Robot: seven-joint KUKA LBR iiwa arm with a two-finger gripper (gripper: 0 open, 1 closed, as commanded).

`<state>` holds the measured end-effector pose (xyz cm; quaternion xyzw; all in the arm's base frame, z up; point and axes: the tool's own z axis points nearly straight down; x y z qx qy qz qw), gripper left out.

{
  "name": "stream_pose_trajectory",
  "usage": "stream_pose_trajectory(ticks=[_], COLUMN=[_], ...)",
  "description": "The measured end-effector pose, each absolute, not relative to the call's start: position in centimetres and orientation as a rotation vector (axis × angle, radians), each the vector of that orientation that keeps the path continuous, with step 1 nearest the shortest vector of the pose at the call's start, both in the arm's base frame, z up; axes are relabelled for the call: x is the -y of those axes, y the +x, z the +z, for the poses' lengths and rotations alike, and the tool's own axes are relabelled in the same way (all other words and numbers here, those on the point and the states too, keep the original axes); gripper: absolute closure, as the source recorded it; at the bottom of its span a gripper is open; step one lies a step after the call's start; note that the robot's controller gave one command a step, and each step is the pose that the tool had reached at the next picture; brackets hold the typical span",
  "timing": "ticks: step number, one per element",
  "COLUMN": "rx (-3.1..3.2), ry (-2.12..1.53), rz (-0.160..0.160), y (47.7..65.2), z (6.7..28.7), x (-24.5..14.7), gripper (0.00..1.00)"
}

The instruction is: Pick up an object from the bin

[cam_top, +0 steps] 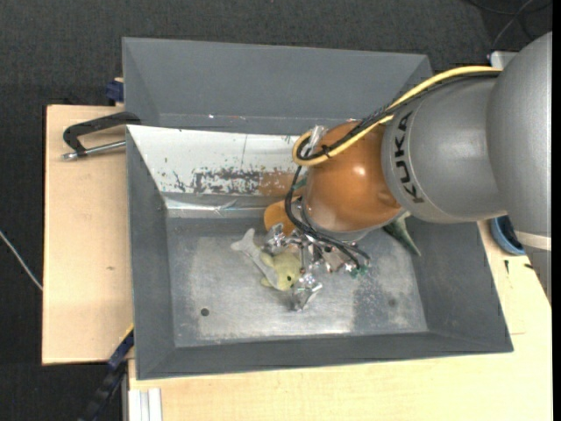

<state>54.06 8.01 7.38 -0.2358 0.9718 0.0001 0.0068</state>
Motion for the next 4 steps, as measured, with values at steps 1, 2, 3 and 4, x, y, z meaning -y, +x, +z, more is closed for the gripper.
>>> stream_pose_trajectory(ticks=[1,2,3,4], rx=[-3.045,-3.031,-3.045,-3.047], ry=[-0.735,-0.732,-0.732,-0.73], rz=[0.0,0.003,0.002,0.001], y=[54.3,54.7,54.9,55.1], z=[7.7,8.0,9.5,11.0], x=[-8.0,-8.3,-8.4,-8.5], gripper=[0.0,1.0,1.0,1.0])
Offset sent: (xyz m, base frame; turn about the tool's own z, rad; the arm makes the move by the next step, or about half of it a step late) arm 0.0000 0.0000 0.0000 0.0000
